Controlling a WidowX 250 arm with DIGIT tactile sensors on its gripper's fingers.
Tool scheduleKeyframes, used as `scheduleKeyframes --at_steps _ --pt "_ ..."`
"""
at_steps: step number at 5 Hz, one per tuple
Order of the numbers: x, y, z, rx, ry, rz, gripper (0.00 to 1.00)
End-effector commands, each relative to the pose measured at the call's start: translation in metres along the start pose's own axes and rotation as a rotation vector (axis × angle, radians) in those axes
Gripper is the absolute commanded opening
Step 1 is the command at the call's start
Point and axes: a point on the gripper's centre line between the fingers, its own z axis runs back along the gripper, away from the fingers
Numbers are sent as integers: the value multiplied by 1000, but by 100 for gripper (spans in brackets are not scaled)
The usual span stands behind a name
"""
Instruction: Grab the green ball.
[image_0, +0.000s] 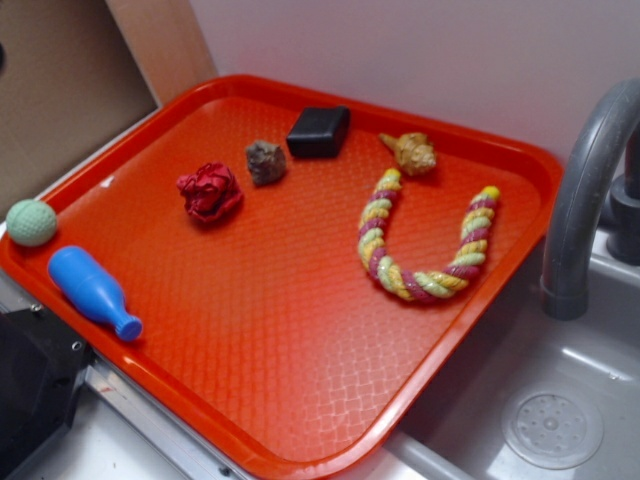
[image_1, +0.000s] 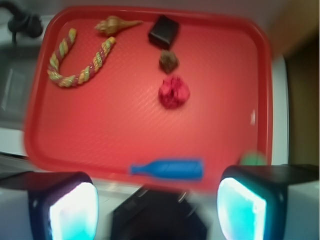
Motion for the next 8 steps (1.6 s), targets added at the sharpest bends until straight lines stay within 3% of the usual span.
scheduleKeyframes --at_steps 1,2,3,4,5,7,8 --pt "6 59 -30 -75 105 -182 100" --pt "-10 81 -70 -7 191 -178 100" --pt "-29 97 -118 -10 215 -240 100" --pt "-32 115 -157 26 222 -162 100" --pt "-44 117 -162 91 248 -216 100" --pt "-69 107 -165 154 284 -327 100" --pt "-66 107 -167 162 292 -320 100"
